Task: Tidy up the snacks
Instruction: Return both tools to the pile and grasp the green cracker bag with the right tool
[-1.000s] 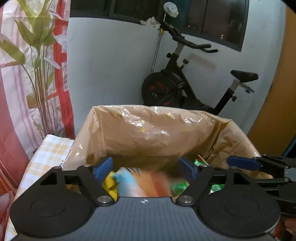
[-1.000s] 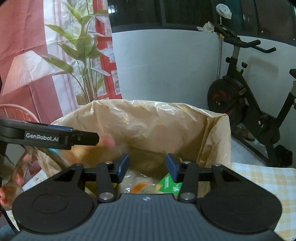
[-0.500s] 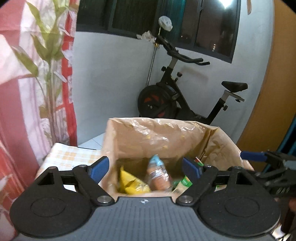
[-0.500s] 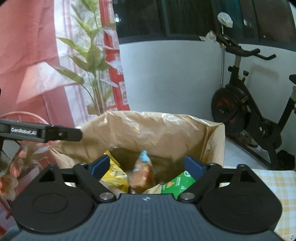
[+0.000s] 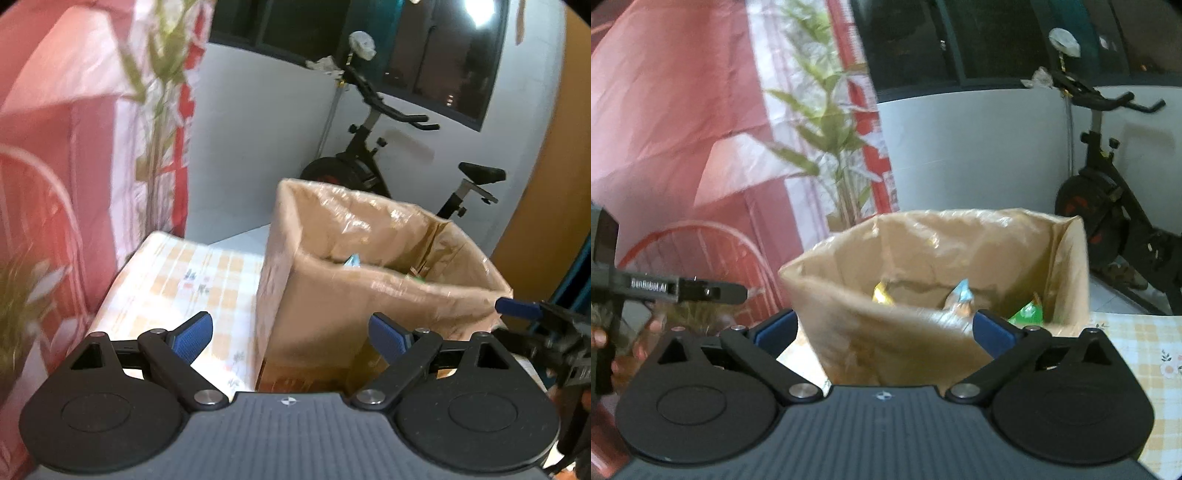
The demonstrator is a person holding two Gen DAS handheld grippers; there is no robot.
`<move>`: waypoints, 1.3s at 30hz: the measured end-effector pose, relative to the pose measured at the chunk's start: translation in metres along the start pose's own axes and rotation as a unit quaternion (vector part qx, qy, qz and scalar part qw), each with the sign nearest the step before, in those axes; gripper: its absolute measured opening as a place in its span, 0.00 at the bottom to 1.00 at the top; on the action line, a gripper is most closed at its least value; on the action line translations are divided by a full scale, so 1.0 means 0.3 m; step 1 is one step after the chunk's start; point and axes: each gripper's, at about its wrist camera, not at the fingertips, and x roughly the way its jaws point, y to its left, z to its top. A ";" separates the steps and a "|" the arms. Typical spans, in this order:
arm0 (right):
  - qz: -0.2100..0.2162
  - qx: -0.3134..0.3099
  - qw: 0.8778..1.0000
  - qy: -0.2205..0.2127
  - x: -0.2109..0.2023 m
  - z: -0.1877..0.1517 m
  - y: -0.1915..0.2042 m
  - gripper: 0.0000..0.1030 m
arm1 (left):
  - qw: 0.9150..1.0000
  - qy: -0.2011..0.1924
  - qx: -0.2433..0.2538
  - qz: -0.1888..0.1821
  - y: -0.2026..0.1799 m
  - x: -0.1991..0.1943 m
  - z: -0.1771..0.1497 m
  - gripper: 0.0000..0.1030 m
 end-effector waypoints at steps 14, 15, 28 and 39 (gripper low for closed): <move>0.010 -0.057 0.992 0.111 0.105 -0.326 0.084 1.00 | 0.992 0.060 -0.019 0.107 0.026 0.063 -0.238 0.90; 0.006 -0.062 0.991 0.118 0.108 -0.344 0.086 1.00 | 0.992 0.064 -0.025 0.107 0.031 0.067 -0.249 0.90; -0.002 -0.181 0.972 0.147 0.137 -0.448 0.177 1.00 | 0.988 0.111 -0.036 0.097 -0.006 0.119 -0.353 0.89; -0.050 -0.209 0.963 0.165 0.259 -0.482 0.186 1.00 | 0.985 0.127 -0.045 0.105 0.011 0.137 -0.392 0.88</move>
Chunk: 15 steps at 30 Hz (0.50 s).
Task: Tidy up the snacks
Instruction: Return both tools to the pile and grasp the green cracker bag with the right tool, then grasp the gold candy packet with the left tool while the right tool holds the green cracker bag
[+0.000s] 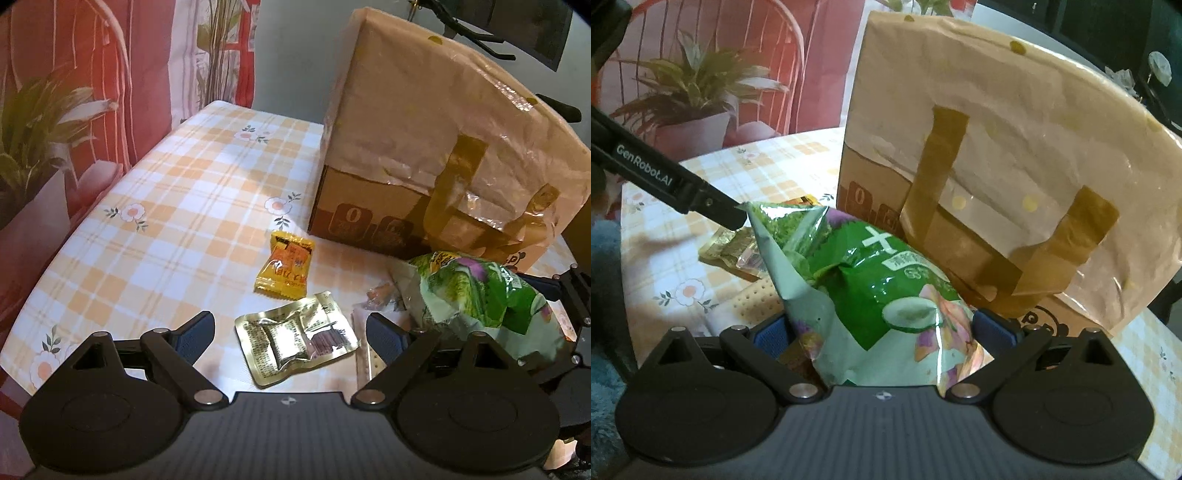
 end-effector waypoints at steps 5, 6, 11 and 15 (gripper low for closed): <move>-0.017 -0.023 1.000 -0.002 0.008 -0.004 0.020 0.97 | 1.000 0.005 -0.001 -0.002 0.006 0.018 -0.004 0.85; -0.021 -0.024 1.000 -0.003 0.006 -0.004 0.017 0.93 | 1.000 0.002 0.003 -0.003 0.005 0.019 -0.004 0.85; -0.002 0.011 1.000 -0.018 -0.028 0.001 -0.015 0.73 | 0.999 -0.012 0.052 0.012 0.007 0.031 -0.009 0.82; 0.017 0.044 0.998 -0.030 -0.066 -0.003 -0.033 0.70 | 0.998 -0.009 0.058 -0.008 0.024 0.040 -0.015 0.82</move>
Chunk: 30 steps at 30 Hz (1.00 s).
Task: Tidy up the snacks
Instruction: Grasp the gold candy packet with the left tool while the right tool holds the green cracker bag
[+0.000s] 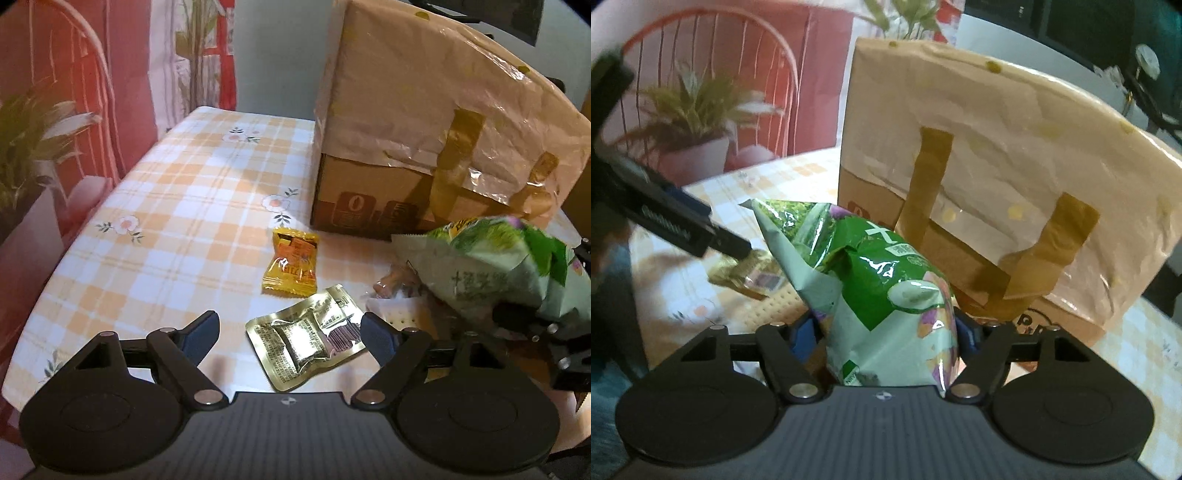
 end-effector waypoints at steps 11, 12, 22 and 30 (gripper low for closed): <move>-0.014 0.045 0.999 -0.026 -0.065 0.021 -0.037 0.70 | 0.999 -0.011 0.036 -0.012 0.023 0.053 0.043 0.66; -0.014 0.048 0.998 -0.027 -0.069 0.020 -0.041 0.70 | 0.999 -0.007 0.040 -0.014 0.021 0.062 0.039 0.66; -0.017 0.058 0.998 -0.026 -0.064 0.024 -0.043 0.70 | 0.994 -0.002 0.080 -0.076 0.001 0.101 0.018 0.55; -0.017 0.064 0.997 -0.026 -0.066 0.021 -0.047 0.70 | 0.993 0.017 0.077 -0.084 0.037 0.144 0.016 0.55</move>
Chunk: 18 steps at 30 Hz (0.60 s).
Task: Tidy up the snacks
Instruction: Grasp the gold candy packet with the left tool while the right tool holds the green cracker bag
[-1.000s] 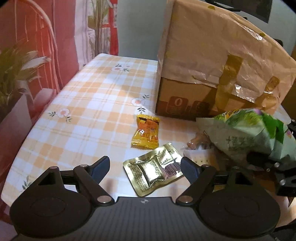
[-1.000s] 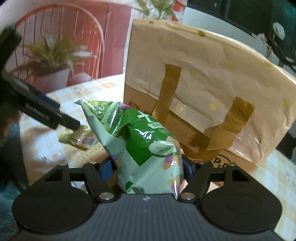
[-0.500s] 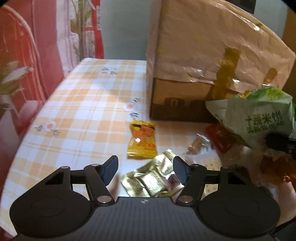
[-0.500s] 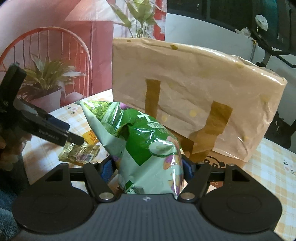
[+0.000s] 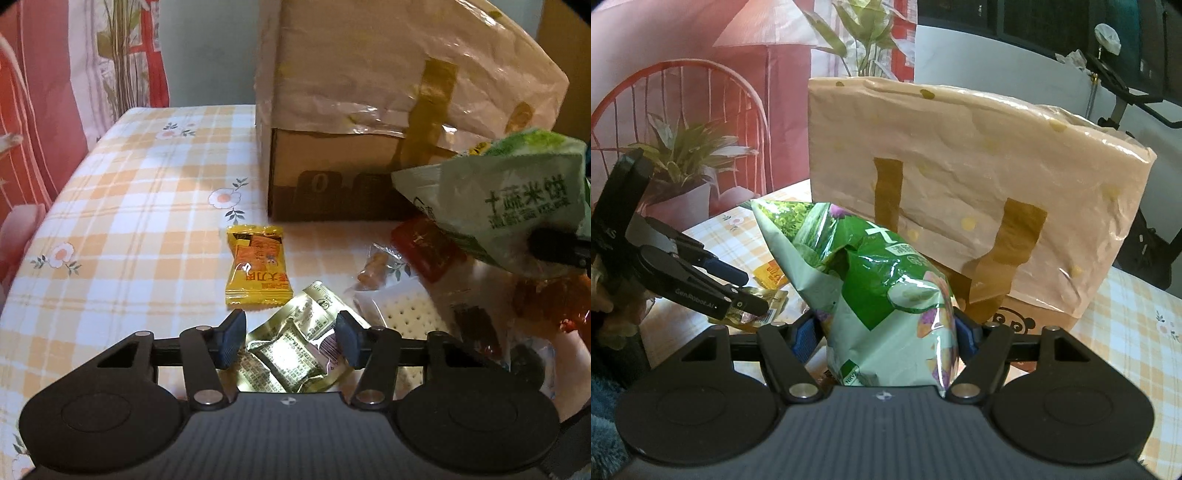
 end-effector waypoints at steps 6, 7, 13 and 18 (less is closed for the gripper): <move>0.003 -0.002 1.000 0.002 0.001 0.005 0.007 0.70 | 1.000 0.004 0.004 -0.004 -0.001 0.012 0.002 0.56; 0.003 -0.002 1.000 0.001 0.001 0.005 0.005 0.70 | 1.000 0.005 0.004 -0.002 -0.003 0.009 -0.002 0.56; 0.006 -0.001 1.000 0.001 0.001 0.004 -0.004 0.70 | 1.000 0.011 -0.001 0.002 0.000 -0.028 -0.033 0.58; 0.011 -0.003 1.000 0.002 0.002 0.002 -0.007 0.70 | 1.000 0.020 0.008 -0.005 -0.019 -0.040 -0.049 0.67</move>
